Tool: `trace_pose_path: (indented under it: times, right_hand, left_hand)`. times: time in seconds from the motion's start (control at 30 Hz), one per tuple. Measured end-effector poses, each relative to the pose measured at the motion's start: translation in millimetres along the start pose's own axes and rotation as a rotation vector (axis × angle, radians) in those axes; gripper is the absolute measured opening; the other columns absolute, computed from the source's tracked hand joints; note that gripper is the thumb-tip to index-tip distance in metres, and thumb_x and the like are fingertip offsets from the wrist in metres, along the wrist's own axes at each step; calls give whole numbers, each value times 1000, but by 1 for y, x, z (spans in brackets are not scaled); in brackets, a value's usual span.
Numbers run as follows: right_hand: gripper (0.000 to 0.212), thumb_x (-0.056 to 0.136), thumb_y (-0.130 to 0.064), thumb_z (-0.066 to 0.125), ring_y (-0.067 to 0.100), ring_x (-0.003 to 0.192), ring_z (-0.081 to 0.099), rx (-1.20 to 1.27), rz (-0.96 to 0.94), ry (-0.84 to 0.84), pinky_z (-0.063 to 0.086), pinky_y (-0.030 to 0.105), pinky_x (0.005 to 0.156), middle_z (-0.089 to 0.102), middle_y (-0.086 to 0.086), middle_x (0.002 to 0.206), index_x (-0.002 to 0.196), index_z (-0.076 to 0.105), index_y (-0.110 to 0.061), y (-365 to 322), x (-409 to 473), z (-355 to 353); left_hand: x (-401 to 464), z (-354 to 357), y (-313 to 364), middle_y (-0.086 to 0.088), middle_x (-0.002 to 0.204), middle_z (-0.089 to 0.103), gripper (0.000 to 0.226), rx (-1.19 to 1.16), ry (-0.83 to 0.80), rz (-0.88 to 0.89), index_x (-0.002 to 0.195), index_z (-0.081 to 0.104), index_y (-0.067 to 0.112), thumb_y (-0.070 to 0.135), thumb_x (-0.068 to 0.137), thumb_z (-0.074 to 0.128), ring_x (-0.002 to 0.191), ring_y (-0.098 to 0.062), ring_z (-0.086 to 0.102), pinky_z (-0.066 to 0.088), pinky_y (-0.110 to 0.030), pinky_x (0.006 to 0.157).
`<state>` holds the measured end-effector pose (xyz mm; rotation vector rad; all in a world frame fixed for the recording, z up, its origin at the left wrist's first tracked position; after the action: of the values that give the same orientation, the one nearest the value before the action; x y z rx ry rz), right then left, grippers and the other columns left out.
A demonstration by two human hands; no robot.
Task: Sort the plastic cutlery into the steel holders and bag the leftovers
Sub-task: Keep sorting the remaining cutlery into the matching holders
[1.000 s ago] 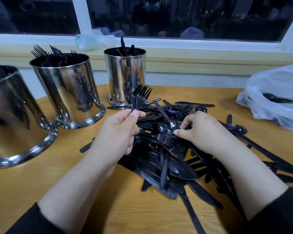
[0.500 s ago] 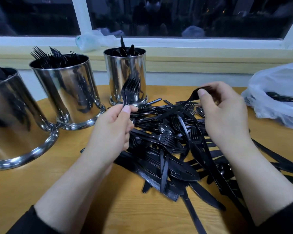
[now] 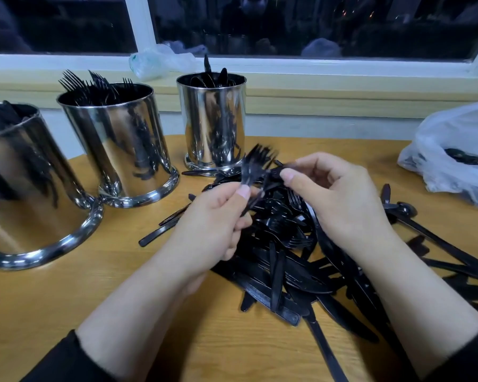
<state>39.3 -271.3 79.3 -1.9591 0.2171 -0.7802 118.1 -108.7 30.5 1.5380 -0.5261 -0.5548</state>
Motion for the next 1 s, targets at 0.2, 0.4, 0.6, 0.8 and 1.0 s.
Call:
trace_pose_path:
  times: [0.2, 0.4, 0.6, 0.8, 1.0]
  right_hand:
    - [24, 85, -59, 64, 3, 84, 56, -614, 110, -409, 45, 27, 75, 58, -12, 94, 99, 70, -40, 24, -2, 11]
    - [28, 85, -57, 70, 2, 84, 54, -725, 170, -535, 36, 21, 65, 52, -12, 97, 106, 65, -39, 33, -8, 20]
    - [14, 88, -48, 70, 1, 80, 53, -647, 155, -485, 35, 21, 66, 55, -14, 94, 87, 63, -36, 32, -6, 18]
    - [8, 94, -46, 64, 18, 76, 64, -505, 141, -358, 54, 36, 71, 69, -5, 83, 88, 65, -41, 24, -3, 7]
    - [9, 95, -28, 68, -1, 52, 52, -143, 148, -218, 37, 8, 53, 72, -2, 77, 99, 73, -34, 12, 0, -2]
  left_hand:
    - [5, -24, 2, 10, 60, 36, 26, -89, 208, 37, 110, 67, 20, 40, 107, 51, 49, -9, 21, 17, -23, 42]
    - [6, -21, 0, 8, 60, 38, 30, -27, 201, 32, 106, 65, 16, 37, 110, 45, 50, -10, 23, 17, -26, 45]
    - [6, -23, 0, 7, 62, 35, 31, -9, 189, 39, 107, 67, 18, 39, 109, 44, 50, -10, 23, 19, -27, 46]
    - [5, -25, 4, 6, 61, 35, 30, -18, 206, 62, 109, 69, 21, 39, 109, 45, 50, -10, 24, 18, -30, 49]
    - [2, -27, 19, 3, 62, 39, 27, 160, 263, 220, 96, 69, 29, 42, 105, 48, 56, -18, 33, 30, -41, 55]
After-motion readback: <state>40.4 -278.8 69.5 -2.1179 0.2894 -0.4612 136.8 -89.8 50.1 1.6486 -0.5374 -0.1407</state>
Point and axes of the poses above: each hand's wrist, its own x-axis towards the middle knuckle, its own z-axis out of the palm, y = z × x, the point moved 7 cm from there along x, towards the middle knuckle
